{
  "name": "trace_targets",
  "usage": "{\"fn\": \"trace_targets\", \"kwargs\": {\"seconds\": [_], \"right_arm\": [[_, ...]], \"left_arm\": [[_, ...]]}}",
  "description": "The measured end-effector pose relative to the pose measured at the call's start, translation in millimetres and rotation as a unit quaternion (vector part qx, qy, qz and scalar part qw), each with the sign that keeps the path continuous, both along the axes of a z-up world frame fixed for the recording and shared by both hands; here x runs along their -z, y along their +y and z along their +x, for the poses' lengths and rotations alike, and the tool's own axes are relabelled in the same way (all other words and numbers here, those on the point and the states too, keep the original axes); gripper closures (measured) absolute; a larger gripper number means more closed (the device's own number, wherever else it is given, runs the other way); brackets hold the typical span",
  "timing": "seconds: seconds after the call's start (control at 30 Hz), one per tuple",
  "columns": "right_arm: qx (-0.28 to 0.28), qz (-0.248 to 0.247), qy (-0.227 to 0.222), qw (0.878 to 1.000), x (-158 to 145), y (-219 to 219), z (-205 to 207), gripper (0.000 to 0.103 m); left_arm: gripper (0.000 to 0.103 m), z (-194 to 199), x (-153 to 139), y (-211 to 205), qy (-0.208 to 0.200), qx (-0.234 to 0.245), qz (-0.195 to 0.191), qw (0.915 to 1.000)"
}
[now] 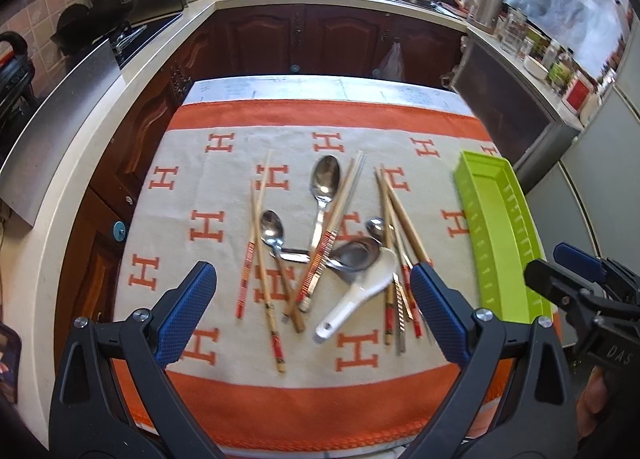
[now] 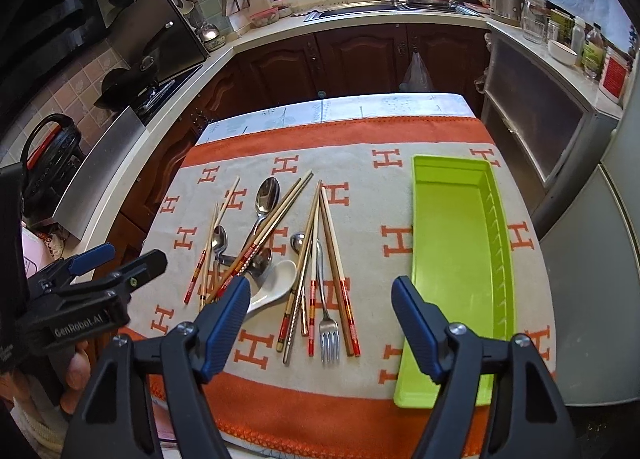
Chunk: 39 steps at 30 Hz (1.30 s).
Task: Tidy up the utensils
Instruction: 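Move the left tool toward a red-banded chopstick while the right tool approaches another chopstick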
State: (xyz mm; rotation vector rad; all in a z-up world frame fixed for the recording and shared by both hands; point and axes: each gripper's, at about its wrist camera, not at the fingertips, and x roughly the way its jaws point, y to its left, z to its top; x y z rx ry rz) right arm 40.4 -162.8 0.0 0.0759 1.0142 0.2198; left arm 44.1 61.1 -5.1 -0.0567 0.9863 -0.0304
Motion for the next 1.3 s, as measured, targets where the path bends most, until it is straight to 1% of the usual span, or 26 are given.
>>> {"fn": "trace_targets", "kwargs": {"seconds": [0.13,0.23,0.27,0.33,0.4,0.5,0.57,0.6,0.67,0.7,0.8,0.83,0.93,1.0,1.07,1.17,1.23,1.3], "right_arm": [[-0.012,0.0,0.015,1.0,5.3,6.5,23.6,0.038],[-0.017,0.001,0.032,0.999,14.1,8.9,42.1,0.042],[-0.019,0.004,0.043,0.999,18.9,9.1,49.5,0.047],[-0.019,0.014,0.067,0.997,29.7,9.2,62.5,0.053],[-0.019,0.024,0.09,0.995,42.1,10.7,74.0,0.06],[-0.018,0.026,0.116,0.993,60.1,15.6,87.7,0.063],[-0.017,0.03,0.131,0.991,70.2,18.4,94.3,0.064],[-0.015,0.033,0.139,0.99,76.1,19.0,97.8,0.065],[-0.01,0.037,0.154,0.987,85.8,18.9,104.8,0.066],[-0.006,0.038,0.161,0.986,91.0,18.9,107.7,0.067],[0.0,0.039,0.173,0.984,100.5,18.9,115.0,0.068],[0.002,0.04,0.176,0.984,103.5,18.8,116.5,0.068],[0.006,0.037,0.182,0.983,108.0,18.2,119.3,0.068],[0.007,0.037,0.185,0.982,110.6,17.6,119.2,0.068],[0.008,0.036,0.188,0.982,113.0,16.7,118.8,0.068],[0.011,0.034,0.192,0.981,117.3,16.1,118.2,0.068],[0.01,0.032,0.195,0.98,119.7,16.5,117.1,0.068],[0.009,0.032,0.197,0.98,120.8,17.0,116.1,0.068]], "left_arm": [[0.006,21.9,4.5,28.5,0.011,-0.005,-0.007,0.9999],[0.007,38.3,14.2,44.2,0.021,-0.003,0.001,0.9998],[0.009,45.0,19.9,49.0,0.031,-0.004,0.005,0.9995],[0.019,56.7,32.0,58.2,0.048,-0.011,0.006,0.9988],[0.024,66.1,45.1,64.3,0.065,-0.012,0.001,0.9978],[0.025,78.8,63.0,71.1,0.078,-0.012,0.005,0.9968],[0.026,84.0,73.5,73.7,0.084,-0.009,0.002,0.9964],[0.029,86.7,77.9,75.7,0.086,-0.007,-0.002,0.9962],[0.037,93.6,88.0,80.5,0.099,-0.008,-0.008,0.995],[0.043,97.4,93.5,83.0,0.108,-0.009,-0.013,0.994],[0.054,105.7,109.9,91.0,0.13,-0.015,-0.024,0.9911],[0.06,108.2,115.0,93.3,0.139,-0.017,-0.026,0.9898],[0.067,111.7,129.6,98.3,0.16,-0.018,-0.037,0.9862],[0.069,110.9,136.4,98.5,0.171,-0.016,-0.044,0.9841],[0.071,108.4,137.5,96.6,0.177,-0.012,-0.05,0.9829],[0.079,106.1,137.9,93.5,0.182,-0.007,-0.062,0.9813],[0.087,106.5,141.0,90.7,0.191,-0.005,-0.065,0.9793],[0.09,105.6,143.8,88.0,0.203,-0.004,-0.071,0.9765]]}}
